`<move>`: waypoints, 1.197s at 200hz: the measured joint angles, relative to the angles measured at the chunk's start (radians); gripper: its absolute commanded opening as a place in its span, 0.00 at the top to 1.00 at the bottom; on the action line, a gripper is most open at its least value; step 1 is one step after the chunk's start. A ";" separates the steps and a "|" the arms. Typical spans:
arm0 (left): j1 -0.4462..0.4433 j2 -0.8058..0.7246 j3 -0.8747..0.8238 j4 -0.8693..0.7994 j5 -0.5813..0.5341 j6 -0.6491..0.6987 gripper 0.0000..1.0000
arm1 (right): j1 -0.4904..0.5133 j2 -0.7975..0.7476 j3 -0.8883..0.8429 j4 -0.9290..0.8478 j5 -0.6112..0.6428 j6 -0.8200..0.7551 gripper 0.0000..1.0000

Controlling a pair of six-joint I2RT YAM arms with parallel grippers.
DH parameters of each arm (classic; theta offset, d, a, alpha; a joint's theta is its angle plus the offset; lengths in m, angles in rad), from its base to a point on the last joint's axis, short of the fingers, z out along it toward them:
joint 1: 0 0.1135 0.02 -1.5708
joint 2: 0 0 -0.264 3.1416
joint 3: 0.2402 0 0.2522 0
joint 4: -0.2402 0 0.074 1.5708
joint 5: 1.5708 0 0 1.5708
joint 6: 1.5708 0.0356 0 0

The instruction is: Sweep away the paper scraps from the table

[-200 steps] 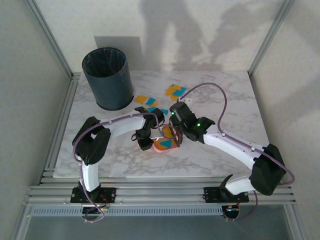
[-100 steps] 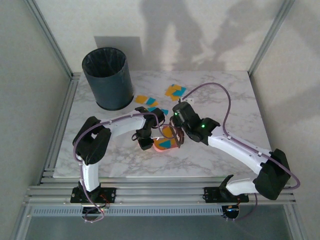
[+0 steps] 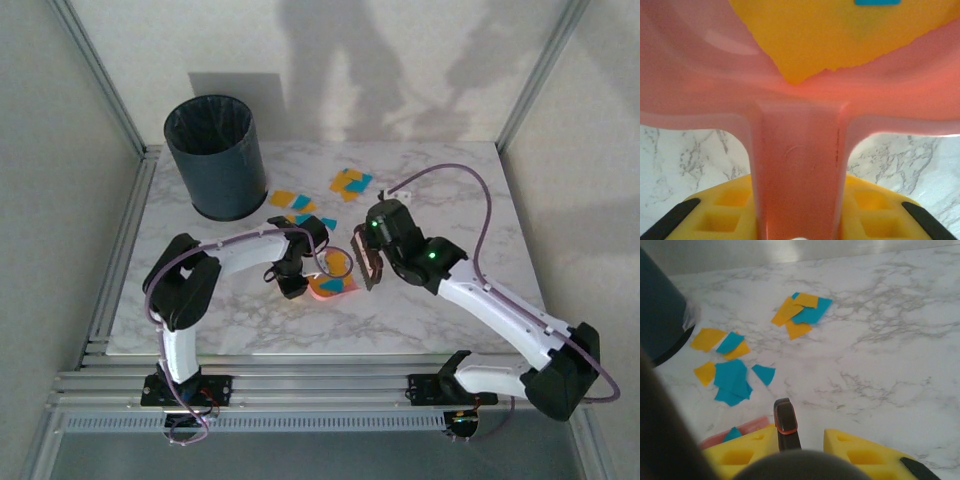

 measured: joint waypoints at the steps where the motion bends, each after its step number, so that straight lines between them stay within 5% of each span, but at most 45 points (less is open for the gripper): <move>1: 0.000 -0.002 -0.001 0.002 0.000 -0.001 1.00 | -0.002 -0.002 0.000 -0.001 0.000 0.000 1.00; 91: 0.009 -0.052 -0.035 0.146 0.056 -0.091 1.00 | -0.239 -0.148 -0.095 -0.070 -0.037 -0.045 1.00; 239: 0.085 -0.090 0.173 0.199 0.138 -0.225 1.00 | -0.247 -0.159 -0.121 -0.075 -0.043 -0.061 1.00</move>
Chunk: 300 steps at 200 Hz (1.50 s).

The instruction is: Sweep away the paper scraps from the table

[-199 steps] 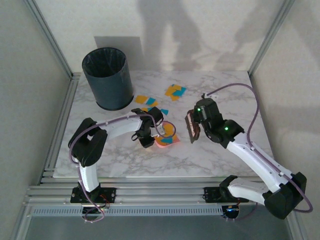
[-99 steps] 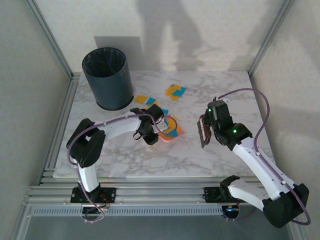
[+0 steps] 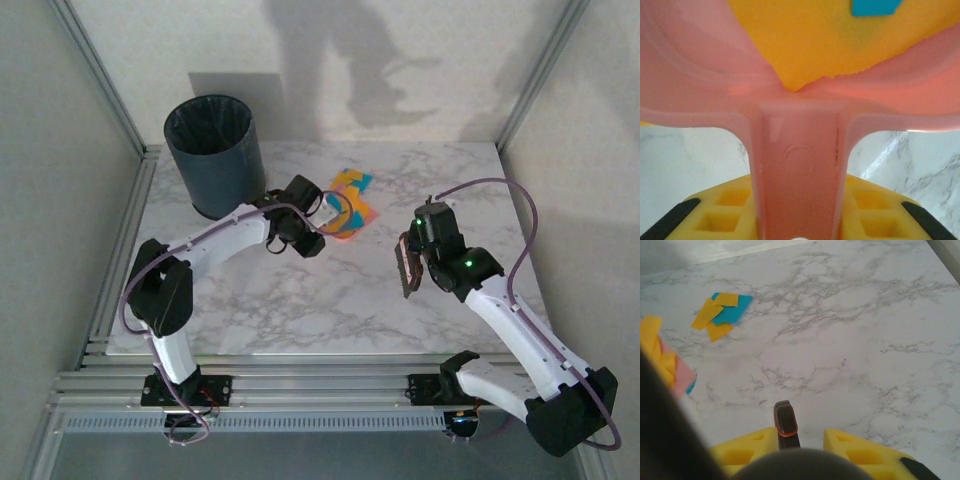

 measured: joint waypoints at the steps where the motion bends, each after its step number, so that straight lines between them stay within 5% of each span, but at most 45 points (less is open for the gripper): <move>1: 0.000 0.000 0.002 0.000 0.000 0.000 1.00 | 0.000 0.000 0.000 0.000 0.000 0.000 1.00; 142: 0.139 0.016 0.337 -0.085 0.049 -0.041 1.00 | 0.000 0.001 -0.001 0.003 -0.026 0.000 1.00; 300: 0.338 0.022 0.397 -0.080 0.225 -0.111 1.00 | 0.000 0.022 0.000 0.003 -0.050 0.000 1.00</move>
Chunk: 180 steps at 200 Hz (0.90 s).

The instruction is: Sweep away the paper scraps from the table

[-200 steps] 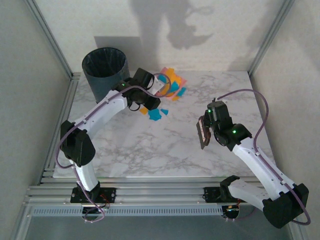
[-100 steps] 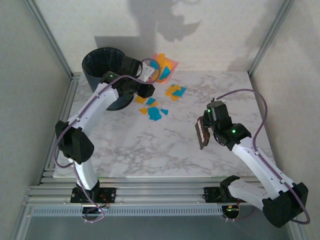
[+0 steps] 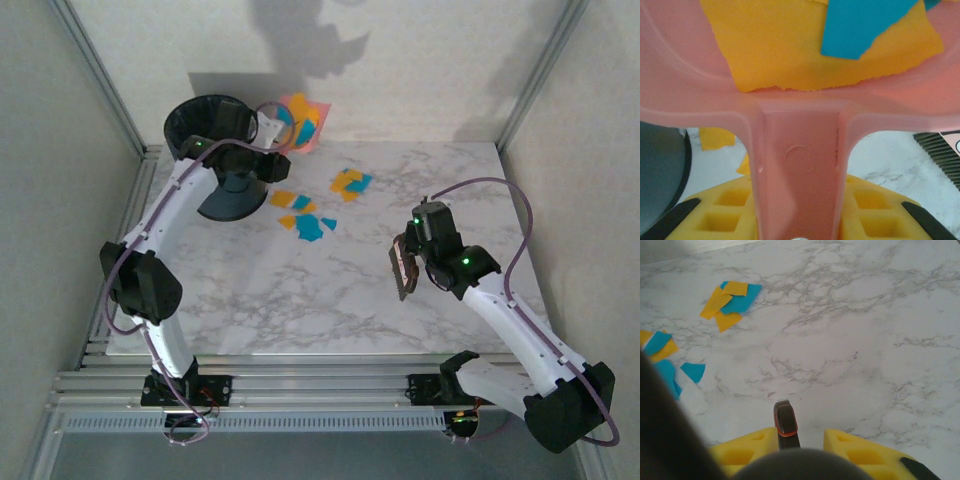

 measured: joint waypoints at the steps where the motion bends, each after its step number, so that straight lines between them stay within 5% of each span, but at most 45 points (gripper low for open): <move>1: 0.001 0.000 0.000 0.000 0.000 0.000 1.00 | 0.000 0.000 0.000 0.000 0.000 0.000 1.00; 94: 0.119 -0.039 0.000 0.031 0.065 -0.051 1.00 | 0.000 0.011 0.001 -0.001 -0.002 0.000 1.00; 180: 0.254 -0.093 -0.141 0.295 0.337 -0.299 1.00 | 0.000 0.015 0.002 -0.001 -0.003 0.000 1.00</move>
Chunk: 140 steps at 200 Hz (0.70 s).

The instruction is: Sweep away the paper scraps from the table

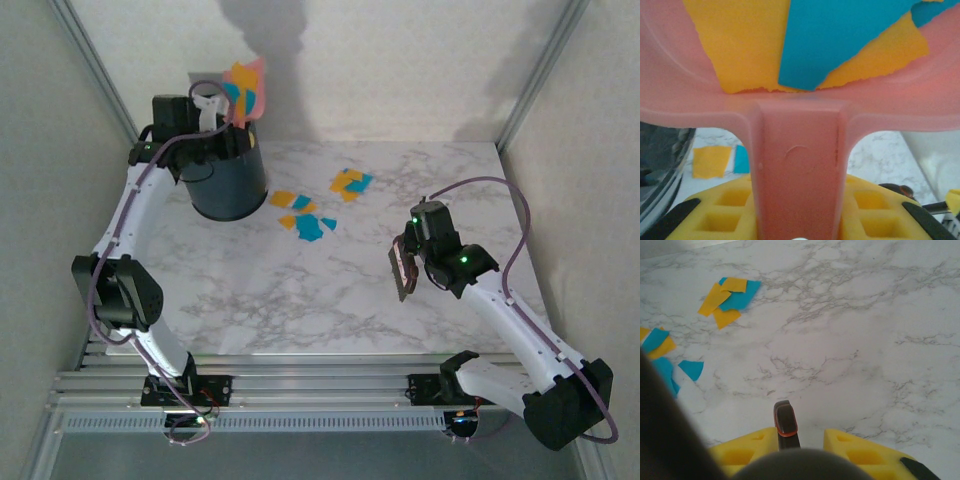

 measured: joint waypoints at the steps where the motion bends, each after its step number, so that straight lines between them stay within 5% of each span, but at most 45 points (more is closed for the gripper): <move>1: 0.000 0.000 -0.001 0.002 0.002 -0.003 1.00 | 0.000 0.000 0.000 0.000 0.000 0.000 1.00; 140: 0.015 0.080 -0.091 0.354 0.157 -0.430 1.00 | 0.000 0.004 0.001 0.000 -0.001 0.001 1.00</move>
